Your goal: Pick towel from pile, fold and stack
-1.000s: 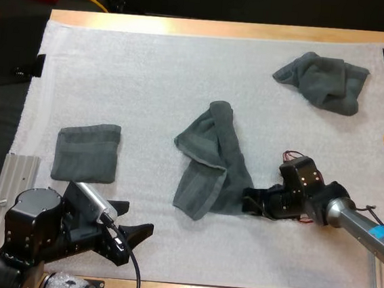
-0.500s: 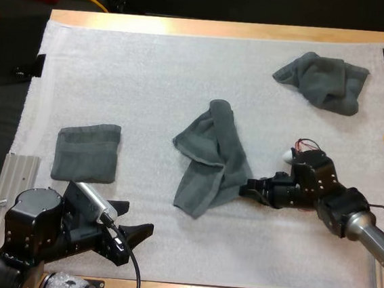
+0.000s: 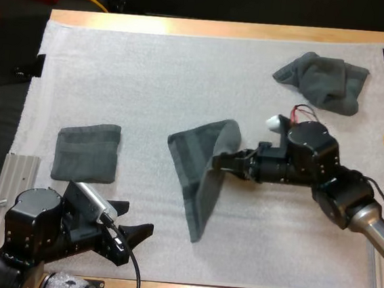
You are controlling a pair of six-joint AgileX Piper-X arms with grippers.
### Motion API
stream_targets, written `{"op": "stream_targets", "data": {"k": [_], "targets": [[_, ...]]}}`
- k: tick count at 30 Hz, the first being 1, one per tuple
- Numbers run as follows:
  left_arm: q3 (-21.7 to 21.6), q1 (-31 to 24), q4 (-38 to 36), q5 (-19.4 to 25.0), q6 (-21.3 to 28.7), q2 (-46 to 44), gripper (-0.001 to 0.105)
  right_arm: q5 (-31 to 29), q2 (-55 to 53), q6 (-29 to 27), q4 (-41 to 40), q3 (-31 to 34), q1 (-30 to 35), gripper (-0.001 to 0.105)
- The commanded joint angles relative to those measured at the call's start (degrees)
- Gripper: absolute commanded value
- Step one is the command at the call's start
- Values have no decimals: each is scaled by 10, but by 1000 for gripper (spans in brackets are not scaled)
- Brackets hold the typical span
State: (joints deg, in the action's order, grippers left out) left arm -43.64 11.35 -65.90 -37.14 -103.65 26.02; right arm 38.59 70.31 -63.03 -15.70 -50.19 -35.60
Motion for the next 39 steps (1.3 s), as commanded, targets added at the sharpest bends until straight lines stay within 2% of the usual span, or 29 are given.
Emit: {"op": "stream_targets", "data": {"k": [1,5,11,15,20,23,28,30,34,39], "targets": [[-5,3,0,-3,-2,-2,69,2,-6,-1,-6,-3,0,1],[-5,3,0,-3,-2,-2,69,-13,-6,-12,-30,-3,0,1],[-5,3,0,-3,-2,-2,69,-50,-6,-82,-138,-3,0,1],[-3,3,2,-3,-2,-2,69,-109,-6,-135,-218,-3,0,1],[21,3,2,-7,-11,-2,69,-198,-6,-185,-309,-3,0,1],[46,3,2,-20,-25,-2,69,-231,-6,-219,-355,-3,0,1],[97,3,53,-36,-112,-1,69,-283,-6,-242,-402,-3,0,1],[114,3,71,-39,-133,-1,69,-297,-6,-243,-409,-3,0,1],[142,3,76,-39,-159,-1,69,-302,-6,-246,-414,-3,0,1],[154,3,88,-38,-183,-1,69,-302,-6,-246,-414,-3,0,1]]}}
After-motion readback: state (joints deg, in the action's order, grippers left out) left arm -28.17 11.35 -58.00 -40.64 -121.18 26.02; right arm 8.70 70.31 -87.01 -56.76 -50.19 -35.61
